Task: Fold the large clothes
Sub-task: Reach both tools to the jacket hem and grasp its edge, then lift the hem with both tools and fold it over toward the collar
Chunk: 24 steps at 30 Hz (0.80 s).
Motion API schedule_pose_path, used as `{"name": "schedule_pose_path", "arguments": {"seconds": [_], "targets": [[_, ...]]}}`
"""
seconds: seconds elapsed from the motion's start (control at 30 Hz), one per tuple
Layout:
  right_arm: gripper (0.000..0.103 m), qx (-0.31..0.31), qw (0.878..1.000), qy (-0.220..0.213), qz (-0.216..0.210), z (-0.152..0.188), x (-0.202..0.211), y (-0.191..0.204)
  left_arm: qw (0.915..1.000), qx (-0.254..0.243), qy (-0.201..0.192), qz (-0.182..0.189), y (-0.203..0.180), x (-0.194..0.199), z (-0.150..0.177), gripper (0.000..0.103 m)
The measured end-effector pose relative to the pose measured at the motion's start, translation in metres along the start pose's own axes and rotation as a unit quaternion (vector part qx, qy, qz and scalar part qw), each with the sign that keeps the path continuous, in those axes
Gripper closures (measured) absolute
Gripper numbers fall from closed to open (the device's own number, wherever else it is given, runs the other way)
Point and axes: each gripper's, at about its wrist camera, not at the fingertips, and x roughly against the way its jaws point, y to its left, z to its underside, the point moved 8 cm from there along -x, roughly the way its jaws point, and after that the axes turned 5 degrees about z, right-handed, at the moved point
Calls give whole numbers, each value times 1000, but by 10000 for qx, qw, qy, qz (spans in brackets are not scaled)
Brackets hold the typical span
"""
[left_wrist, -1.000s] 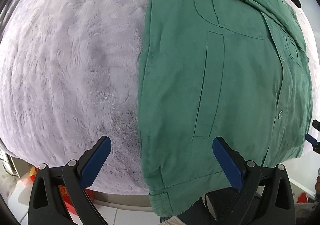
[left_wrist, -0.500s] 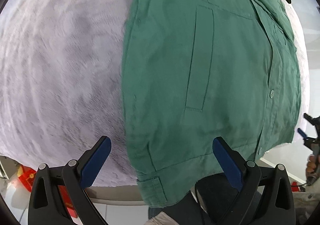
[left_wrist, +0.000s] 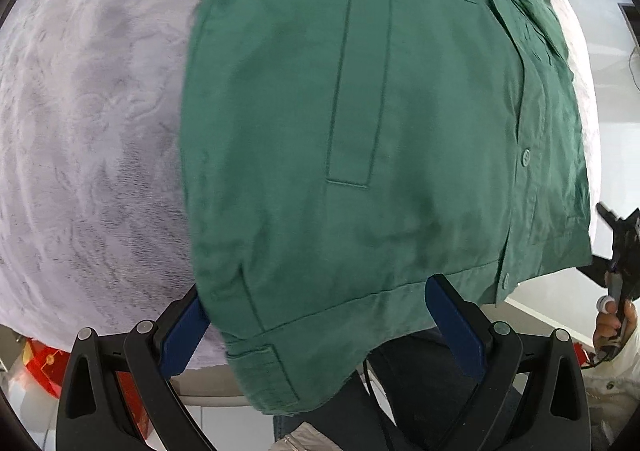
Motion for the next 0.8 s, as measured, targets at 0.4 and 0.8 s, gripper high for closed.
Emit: {"name": "schedule_pose_path", "arguments": {"seconds": [0.4, 0.8], "targets": [[15, -210, 9994, 154, 237, 23, -23, 0, 9999, -124, 14, 97, -1, 11, -12, 4], [96, 102, 9988, 418, -250, 14, -13, 34, 9946, 206, -288, 972, -4, 56, -21, 87]]}}
